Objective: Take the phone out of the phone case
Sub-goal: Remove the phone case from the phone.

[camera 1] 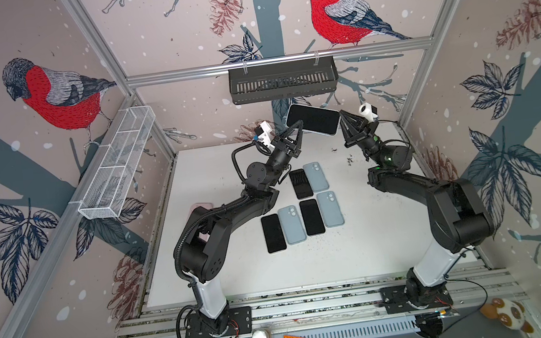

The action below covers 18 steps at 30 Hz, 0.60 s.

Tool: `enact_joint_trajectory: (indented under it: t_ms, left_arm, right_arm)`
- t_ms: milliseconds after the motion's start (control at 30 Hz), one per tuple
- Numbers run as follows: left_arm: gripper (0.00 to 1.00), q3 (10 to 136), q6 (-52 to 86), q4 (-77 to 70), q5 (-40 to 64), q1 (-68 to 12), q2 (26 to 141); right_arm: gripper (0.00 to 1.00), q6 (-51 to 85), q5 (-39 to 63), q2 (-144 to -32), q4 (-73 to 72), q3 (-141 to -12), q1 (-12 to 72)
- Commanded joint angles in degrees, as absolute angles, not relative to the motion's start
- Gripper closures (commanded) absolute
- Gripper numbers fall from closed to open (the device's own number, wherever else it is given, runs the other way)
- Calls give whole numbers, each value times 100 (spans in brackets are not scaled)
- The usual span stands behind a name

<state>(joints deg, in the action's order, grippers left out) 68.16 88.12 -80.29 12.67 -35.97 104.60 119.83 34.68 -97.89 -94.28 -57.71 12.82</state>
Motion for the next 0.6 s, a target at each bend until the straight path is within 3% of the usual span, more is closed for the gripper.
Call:
enact_joint_trajectory:
  t_ms: [0, 333, 433, 567]
  left_arm:
    - [100, 6994, 9134, -10327, 2048, -3709, 10413]
    - [100, 7230, 9156, -10327, 2054, -3699, 10459]
    - [100, 7214, 9157, -10327, 2021, -3700, 10462]
    - [100, 7193, 9126, -10329, 2004, -3697, 10406]
  right_arm:
    - [88, 13297, 3444, -9888, -10713, -5733, 1318]
    - [77, 13499, 3445, -9905, -10709, -5871, 1318]
    - [78, 13527, 3449, -9900, -10710, -5889, 1320]
    - [87, 13531, 3407, -9886, -10712, -5812, 1336]
